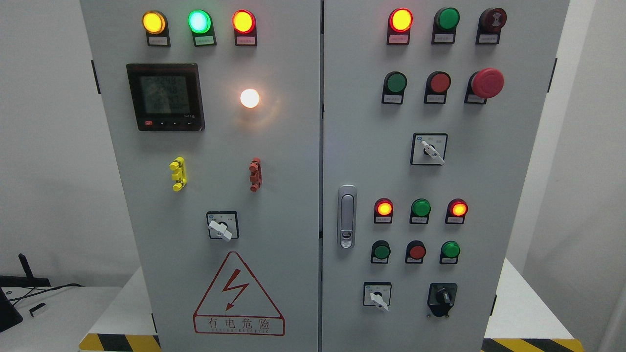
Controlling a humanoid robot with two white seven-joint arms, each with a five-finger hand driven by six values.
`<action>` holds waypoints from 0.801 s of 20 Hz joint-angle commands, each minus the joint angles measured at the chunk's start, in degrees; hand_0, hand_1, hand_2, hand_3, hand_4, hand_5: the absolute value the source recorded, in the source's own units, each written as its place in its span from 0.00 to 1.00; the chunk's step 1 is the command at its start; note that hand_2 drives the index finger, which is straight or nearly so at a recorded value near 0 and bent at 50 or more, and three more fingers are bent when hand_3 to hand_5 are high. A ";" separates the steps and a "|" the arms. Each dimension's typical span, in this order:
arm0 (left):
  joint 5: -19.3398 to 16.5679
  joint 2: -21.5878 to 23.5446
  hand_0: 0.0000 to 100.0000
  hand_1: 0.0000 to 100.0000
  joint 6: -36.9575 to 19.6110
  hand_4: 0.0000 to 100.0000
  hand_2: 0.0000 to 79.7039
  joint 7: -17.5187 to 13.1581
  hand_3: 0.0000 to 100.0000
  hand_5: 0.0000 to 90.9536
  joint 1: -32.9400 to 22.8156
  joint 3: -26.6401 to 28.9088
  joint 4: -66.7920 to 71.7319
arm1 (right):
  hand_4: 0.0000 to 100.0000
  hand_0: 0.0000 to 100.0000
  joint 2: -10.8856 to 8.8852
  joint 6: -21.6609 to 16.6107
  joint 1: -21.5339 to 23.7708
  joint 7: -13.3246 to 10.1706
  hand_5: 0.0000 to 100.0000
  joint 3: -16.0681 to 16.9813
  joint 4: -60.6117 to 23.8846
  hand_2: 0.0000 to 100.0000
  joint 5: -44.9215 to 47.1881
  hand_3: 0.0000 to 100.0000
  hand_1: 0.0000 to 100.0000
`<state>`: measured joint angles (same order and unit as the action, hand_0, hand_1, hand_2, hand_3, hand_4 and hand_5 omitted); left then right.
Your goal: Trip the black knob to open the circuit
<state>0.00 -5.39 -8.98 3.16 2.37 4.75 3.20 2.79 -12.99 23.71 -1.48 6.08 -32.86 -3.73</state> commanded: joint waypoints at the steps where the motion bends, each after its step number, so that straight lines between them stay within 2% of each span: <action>1: -1.76 0.03 0.12 0.39 0.02 0.00 0.00 0.00 0.00 0.00 0.00 0.00 -0.03 | 0.27 0.27 0.73 -6.06 6.68 -0.63 0.11 -1.94 -13.70 0.05 -0.40 0.26 0.43; 3: -1.76 -0.06 0.12 0.39 0.02 0.00 0.00 0.00 0.00 0.00 0.00 0.00 -0.03 | 0.29 0.26 0.73 -9.84 9.76 -0.71 0.16 -2.91 -16.88 0.08 -0.49 0.31 0.49; 7: -1.76 0.03 0.12 0.39 0.02 0.00 0.00 0.00 0.00 0.00 0.00 0.00 -0.03 | 0.32 0.24 0.47 -19.50 12.58 -1.24 0.27 -2.13 -19.61 0.14 -0.40 0.37 0.59; 9: -1.76 -0.06 0.12 0.39 0.02 0.00 0.00 0.00 0.00 0.00 0.00 0.00 0.05 | 0.37 0.22 -0.06 -24.52 13.90 -3.69 0.32 -2.04 -21.45 0.19 -0.40 0.43 0.62; 11: -1.76 0.03 0.12 0.39 0.02 0.00 0.00 0.00 0.00 0.00 0.00 0.00 0.05 | 0.41 0.21 -0.15 -27.95 14.17 -5.37 0.37 -1.95 -23.91 0.25 -0.05 0.48 0.67; 14: -1.76 -0.06 0.12 0.39 0.02 0.00 0.00 0.00 0.00 0.00 0.00 0.00 -0.03 | 0.49 0.23 -0.50 -33.31 15.83 -5.46 0.48 -0.90 -29.88 0.31 0.30 0.55 0.69; 16: -1.76 -0.06 0.12 0.39 0.02 0.00 0.00 0.00 0.00 0.00 0.00 0.00 -0.03 | 0.52 0.23 -1.03 -34.56 17.32 -5.64 0.50 0.16 -34.36 0.33 0.30 0.58 0.69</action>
<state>0.00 -5.40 -8.98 3.16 2.37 4.75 3.20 2.49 -43.05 37.53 -6.70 4.84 -51.40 -3.71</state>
